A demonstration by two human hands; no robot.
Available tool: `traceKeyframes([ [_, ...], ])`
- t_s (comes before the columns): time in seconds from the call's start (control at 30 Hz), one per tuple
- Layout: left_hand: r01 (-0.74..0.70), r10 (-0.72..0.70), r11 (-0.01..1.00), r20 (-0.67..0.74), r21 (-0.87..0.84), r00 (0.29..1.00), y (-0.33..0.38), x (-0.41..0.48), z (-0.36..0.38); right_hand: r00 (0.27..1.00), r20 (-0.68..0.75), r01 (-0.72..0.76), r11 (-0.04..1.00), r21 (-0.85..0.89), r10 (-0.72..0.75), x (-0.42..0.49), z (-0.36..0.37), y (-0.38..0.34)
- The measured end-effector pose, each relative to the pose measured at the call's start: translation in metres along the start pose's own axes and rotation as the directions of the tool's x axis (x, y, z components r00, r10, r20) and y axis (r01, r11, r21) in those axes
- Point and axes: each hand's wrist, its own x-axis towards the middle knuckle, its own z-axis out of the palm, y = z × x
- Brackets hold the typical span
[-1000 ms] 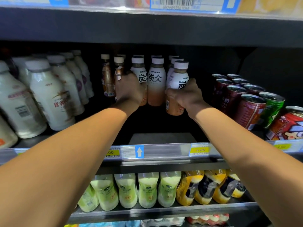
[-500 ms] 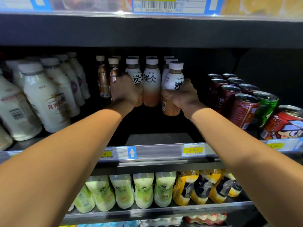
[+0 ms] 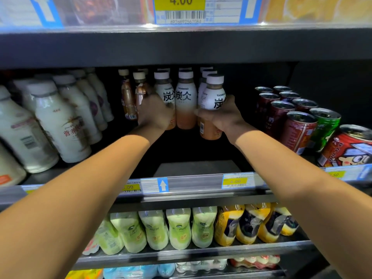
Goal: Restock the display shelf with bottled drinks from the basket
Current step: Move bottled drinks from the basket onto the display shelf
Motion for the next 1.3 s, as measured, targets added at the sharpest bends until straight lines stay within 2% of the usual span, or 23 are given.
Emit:
traceKeyframes([
  [0.07,-0.068,0.070,0.997,0.039,-0.041,0.997,0.003,-0.013,-0.015,0.998,0.064,-0.003,1.000,0.022,0.002,-0.010,-0.007,-0.006],
  [0.1,-0.105,0.108,0.994,0.078,-0.037,0.991,0.005,-0.022,-0.024,0.997,0.076,0.006,1.000,-0.031,-0.003,-0.014,-0.013,-0.008],
  [0.13,-0.152,0.153,0.988,0.123,-0.018,0.980,0.007,-0.029,-0.032,0.997,0.077,0.014,0.987,-0.160,-0.002,-0.021,-0.020,-0.015],
  [0.17,-0.203,0.199,0.979,0.175,0.007,0.964,0.009,-0.038,-0.042,0.998,0.064,0.024,0.936,-0.350,-0.002,-0.029,-0.029,-0.020],
  [0.23,-0.282,0.253,0.958,0.302,0.054,0.919,0.018,-0.059,-0.061,0.996,0.010,0.074,0.725,-0.684,-0.091,-0.051,-0.048,-0.032],
  [0.27,-0.317,0.273,0.946,0.356,0.073,0.894,0.024,-0.072,-0.071,0.986,0.025,0.125,0.629,-0.768,-0.166,-0.069,-0.059,-0.038],
  [0.3,-0.363,0.307,0.928,0.381,0.083,0.872,0.031,-0.085,-0.080,0.973,0.031,0.162,0.578,-0.800,-0.230,-0.087,-0.068,-0.041],
  [0.4,-0.550,0.522,0.835,0.304,0.010,0.797,0.054,-0.125,-0.099,0.962,0.052,0.174,0.457,-0.872,-0.268,-0.148,-0.095,-0.043],
  [0.5,-0.719,0.729,0.682,0.216,-0.137,0.650,0.082,-0.165,-0.093,0.872,0.046,0.213,0.293,-0.932,-0.488,-0.199,-0.115,-0.023],
  [0.57,-0.801,0.805,0.583,0.227,-0.136,0.548,0.102,-0.196,-0.083,0.870,-0.048,0.113,0.294,-0.949,-0.490,-0.226,-0.131,-0.003],
  [0.67,-0.864,0.902,0.420,0.233,-0.278,0.364,0.128,-0.242,-0.060,0.902,-0.225,-0.088,0.352,-0.932,-0.370,-0.269,-0.164,0.026],
  [0.77,-0.867,0.949,0.303,0.210,-0.397,0.235,0.163,-0.288,-0.026,0.896,-0.386,-0.306,0.327,-0.894,-0.218,-0.316,-0.203,0.061],
  [0.83,-0.861,0.960,0.233,0.246,-0.453,0.131,0.189,-0.320,-0.003,0.855,-0.513,-0.474,0.295,-0.830,-0.071,-0.344,-0.229,0.083],
  [0.93,-0.864,0.943,0.148,0.332,-0.481,-0.023,0.232,-0.367,0.036,0.749,-0.641,-0.662,0.175,-0.729,0.166,-0.380,-0.275,0.117],
  [1.0,-0.878,0.880,0.087,0.449,-0.470,-0.153,0.267,-0.399,0.062,0.685,-0.692,-0.725,0.122,-0.678,0.226,-0.395,-0.307,0.137],
  [1.07,-0.870,0.831,0.020,0.492,-0.492,-0.259,0.294,-0.435,0.101,0.624,-0.725,-0.772,0.086,-0.630,0.290,-0.403,-0.343,0.165],
  [1.1,-0.867,0.824,-0.010,0.487,-0.498,-0.290,0.308,-0.451,0.121,0.598,-0.734,-0.790,0.081,-0.608,0.321,-0.405,-0.361,0.183],
  [1.2,-0.857,0.796,-0.018,0.511,-0.515,-0.324,0.357,-0.498,0.177,0.521,-0.747,-0.831,0.048,-0.554,0.412,-0.402,-0.424,0.235],
  [1.3,-0.817,0.713,0.038,0.589,-0.575,-0.381,0.416,-0.543,0.231,0.455,-0.731,-0.850,0.004,-0.527,0.509,-0.388,-0.493,0.286],
])
